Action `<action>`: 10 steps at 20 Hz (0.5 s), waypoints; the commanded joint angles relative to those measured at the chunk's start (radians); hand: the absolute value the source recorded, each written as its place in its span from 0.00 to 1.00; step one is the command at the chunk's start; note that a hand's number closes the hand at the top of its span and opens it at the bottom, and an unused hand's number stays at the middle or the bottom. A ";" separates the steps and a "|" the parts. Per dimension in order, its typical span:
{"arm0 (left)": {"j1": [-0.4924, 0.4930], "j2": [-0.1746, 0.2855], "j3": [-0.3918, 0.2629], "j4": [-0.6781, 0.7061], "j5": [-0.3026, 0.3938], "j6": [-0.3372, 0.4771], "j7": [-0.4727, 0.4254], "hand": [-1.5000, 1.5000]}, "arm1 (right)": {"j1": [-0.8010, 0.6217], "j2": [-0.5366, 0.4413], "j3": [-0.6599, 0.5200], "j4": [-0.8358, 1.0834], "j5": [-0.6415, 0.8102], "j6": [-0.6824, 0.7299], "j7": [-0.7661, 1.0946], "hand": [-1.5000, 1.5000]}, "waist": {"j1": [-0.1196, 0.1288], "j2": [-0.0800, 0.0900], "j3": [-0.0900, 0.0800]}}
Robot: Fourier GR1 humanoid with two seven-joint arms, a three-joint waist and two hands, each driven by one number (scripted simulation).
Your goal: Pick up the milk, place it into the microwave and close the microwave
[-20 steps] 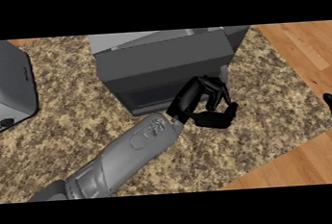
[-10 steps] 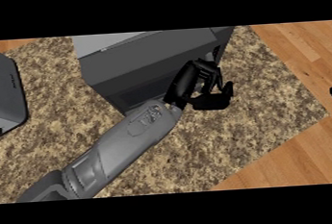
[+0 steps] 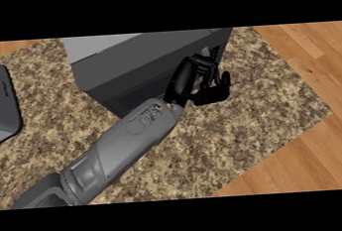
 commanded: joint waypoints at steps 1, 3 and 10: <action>-0.071 -0.051 -0.007 0.031 0.008 -0.010 -0.006 1.00 | -0.025 -0.030 -0.026 0.001 -0.012 0.000 0.018 0.00 | -0.021 0.013 0.001; -0.079 -0.051 -0.010 0.027 0.013 0.003 -0.008 1.00 | -0.027 -0.039 -0.036 0.007 -0.022 0.006 0.021 0.00 | -0.033 0.011 0.003; -0.085 -0.050 -0.014 0.024 0.035 0.039 -0.013 1.00 | -0.052 -0.053 -0.044 0.011 -0.057 0.012 0.039 0.00 | -0.038 0.016 0.004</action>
